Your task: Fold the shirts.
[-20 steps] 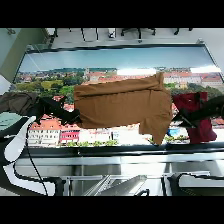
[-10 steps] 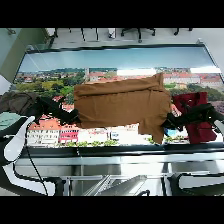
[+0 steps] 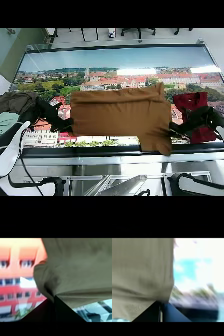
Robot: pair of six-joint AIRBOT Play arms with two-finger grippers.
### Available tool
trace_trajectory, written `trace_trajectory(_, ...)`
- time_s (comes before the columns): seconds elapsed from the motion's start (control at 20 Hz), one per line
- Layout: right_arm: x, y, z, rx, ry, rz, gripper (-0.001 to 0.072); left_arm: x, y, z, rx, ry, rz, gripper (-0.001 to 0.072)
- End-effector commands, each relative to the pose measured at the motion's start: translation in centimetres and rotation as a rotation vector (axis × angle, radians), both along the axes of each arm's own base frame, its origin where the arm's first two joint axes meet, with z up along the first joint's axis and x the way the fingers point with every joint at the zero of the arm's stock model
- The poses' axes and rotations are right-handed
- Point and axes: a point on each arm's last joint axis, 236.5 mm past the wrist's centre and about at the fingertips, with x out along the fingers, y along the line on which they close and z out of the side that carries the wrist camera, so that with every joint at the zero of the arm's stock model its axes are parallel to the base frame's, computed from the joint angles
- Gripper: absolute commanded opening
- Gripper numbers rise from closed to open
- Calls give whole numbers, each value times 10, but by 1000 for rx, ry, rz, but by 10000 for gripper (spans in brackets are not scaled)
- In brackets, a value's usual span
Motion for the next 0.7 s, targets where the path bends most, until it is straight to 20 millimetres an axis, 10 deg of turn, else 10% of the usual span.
trace_trajectory(0.0,-43,-23,5,-161,88,-51,18,-45,26,-3,66,69,16,16)
trace_trajectory(0.2,4,-3,27,-103,-106,-3,18,-45,35,6,57,36,61,15)
trace_trajectory(0.5,151,25,115,-79,-576,23,18,52,49,78,86,-238,65,16)
trace_trajectory(0.65,205,35,122,-81,-645,47,19,100,46,98,55,-325,82,16)
